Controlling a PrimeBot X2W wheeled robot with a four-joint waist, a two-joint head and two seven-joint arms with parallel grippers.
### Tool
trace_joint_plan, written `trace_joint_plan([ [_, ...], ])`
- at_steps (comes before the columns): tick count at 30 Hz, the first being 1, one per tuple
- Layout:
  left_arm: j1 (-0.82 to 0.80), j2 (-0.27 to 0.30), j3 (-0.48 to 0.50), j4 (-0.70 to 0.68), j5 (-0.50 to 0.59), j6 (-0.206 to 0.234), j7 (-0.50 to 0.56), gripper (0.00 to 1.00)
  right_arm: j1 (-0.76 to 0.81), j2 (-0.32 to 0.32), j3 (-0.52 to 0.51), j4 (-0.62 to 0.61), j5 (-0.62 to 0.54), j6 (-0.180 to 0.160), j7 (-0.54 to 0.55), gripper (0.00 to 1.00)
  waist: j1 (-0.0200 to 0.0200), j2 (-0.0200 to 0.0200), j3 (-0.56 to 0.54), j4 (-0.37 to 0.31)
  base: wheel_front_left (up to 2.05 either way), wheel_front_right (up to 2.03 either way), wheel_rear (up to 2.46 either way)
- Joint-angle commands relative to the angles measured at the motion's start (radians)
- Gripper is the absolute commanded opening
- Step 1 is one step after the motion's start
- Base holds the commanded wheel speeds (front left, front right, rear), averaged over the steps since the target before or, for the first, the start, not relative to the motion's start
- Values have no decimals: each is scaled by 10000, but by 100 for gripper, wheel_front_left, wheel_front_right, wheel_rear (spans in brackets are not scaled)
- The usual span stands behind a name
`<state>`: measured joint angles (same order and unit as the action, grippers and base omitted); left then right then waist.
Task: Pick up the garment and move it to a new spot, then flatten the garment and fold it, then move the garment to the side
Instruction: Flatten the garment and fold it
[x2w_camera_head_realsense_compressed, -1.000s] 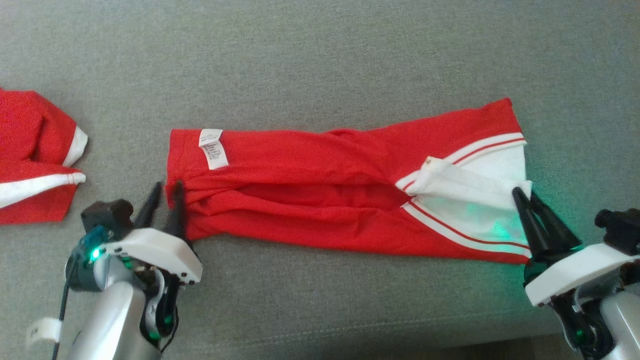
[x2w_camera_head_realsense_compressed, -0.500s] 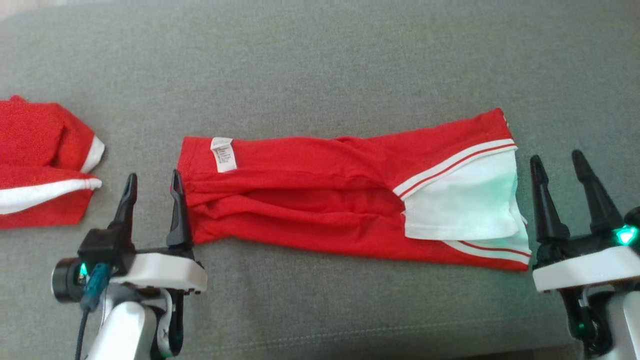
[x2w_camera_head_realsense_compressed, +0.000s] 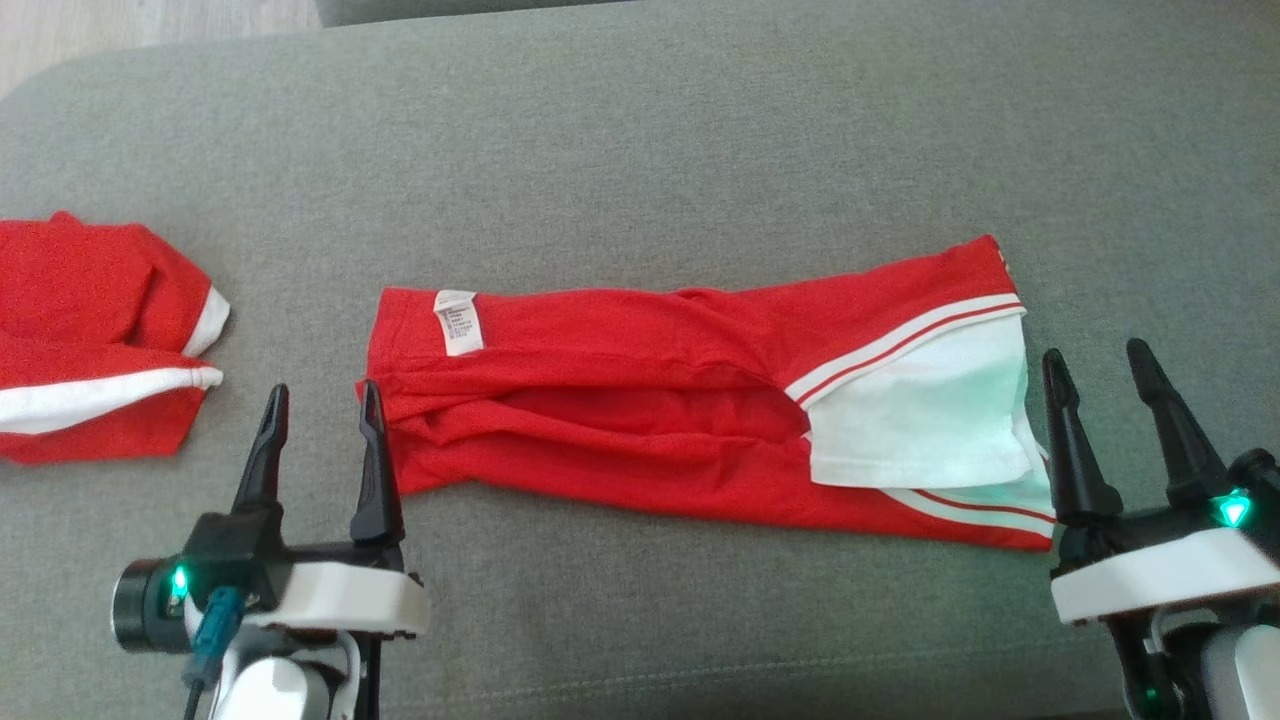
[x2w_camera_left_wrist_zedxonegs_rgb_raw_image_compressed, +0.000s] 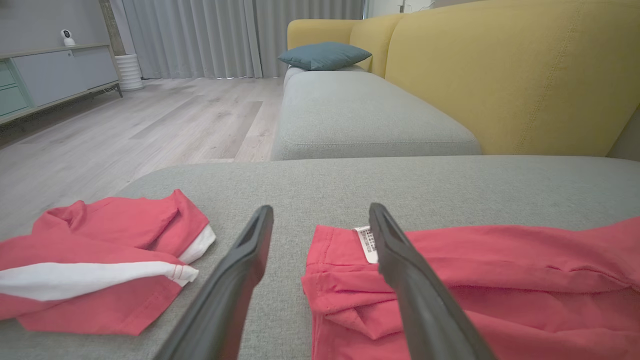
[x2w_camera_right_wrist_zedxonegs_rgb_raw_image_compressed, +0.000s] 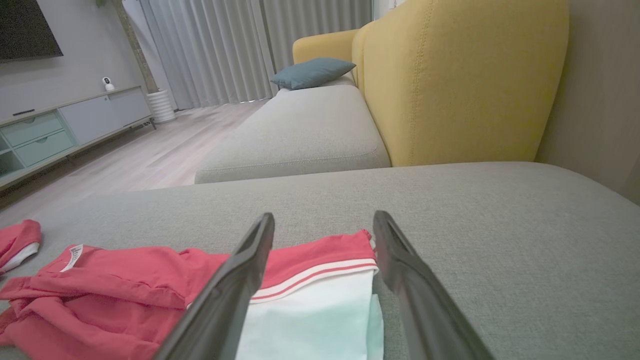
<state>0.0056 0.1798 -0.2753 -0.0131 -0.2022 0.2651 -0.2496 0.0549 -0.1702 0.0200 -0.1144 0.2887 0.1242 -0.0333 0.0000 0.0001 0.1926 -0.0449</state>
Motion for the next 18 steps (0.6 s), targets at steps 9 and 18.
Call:
trace_joint_plan([
  [9,-268,28,390,-330,171,-7,-121,100,50,-70,31,-174,-60,65,375,100,0,-1,3,12,0,0,0],
  [18,-794,-113,267,-391,320,-112,-121,100,-409,-558,-172,1268,243,65,1285,100,0,-1,576,209,0,0,0],
])
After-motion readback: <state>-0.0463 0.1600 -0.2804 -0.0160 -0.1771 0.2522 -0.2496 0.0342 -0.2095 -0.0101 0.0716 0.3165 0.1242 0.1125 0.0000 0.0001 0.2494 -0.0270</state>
